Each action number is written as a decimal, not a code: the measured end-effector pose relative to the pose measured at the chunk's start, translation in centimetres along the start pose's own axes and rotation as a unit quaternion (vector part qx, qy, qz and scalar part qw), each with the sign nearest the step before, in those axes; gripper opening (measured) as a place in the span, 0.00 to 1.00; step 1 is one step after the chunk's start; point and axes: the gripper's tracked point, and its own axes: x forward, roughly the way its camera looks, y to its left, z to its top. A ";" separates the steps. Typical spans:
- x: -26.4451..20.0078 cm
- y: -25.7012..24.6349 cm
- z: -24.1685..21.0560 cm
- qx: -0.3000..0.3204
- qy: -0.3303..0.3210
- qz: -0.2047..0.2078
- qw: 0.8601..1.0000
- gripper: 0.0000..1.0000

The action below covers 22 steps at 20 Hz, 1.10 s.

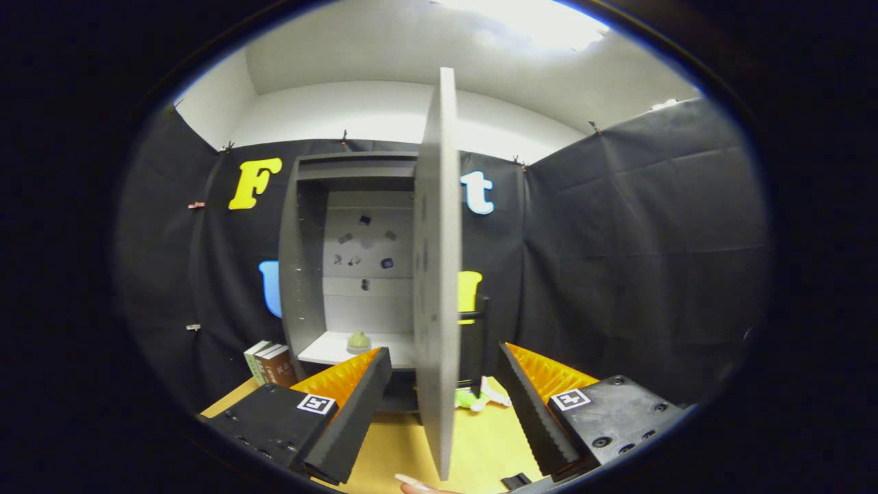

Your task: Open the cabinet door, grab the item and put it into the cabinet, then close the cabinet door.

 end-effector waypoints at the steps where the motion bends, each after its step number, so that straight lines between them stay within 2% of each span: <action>1: 0.0 -1.7 0.1 0.000 -0.003 -0.011 1.000 0.98; 4: 0.5 -5.1 -0.6 0.000 -0.003 -0.027 1.000 0.98; 6: 1.3 -6.1 -1.6 0.000 0.006 -0.022 1.000 0.98; 14: 4.1 -3.9 -2.6 -0.007 0.006 0.054 0.998 0.98; 22: 4.4 -2.9 -2.5 0.014 0.013 0.056 0.998 0.89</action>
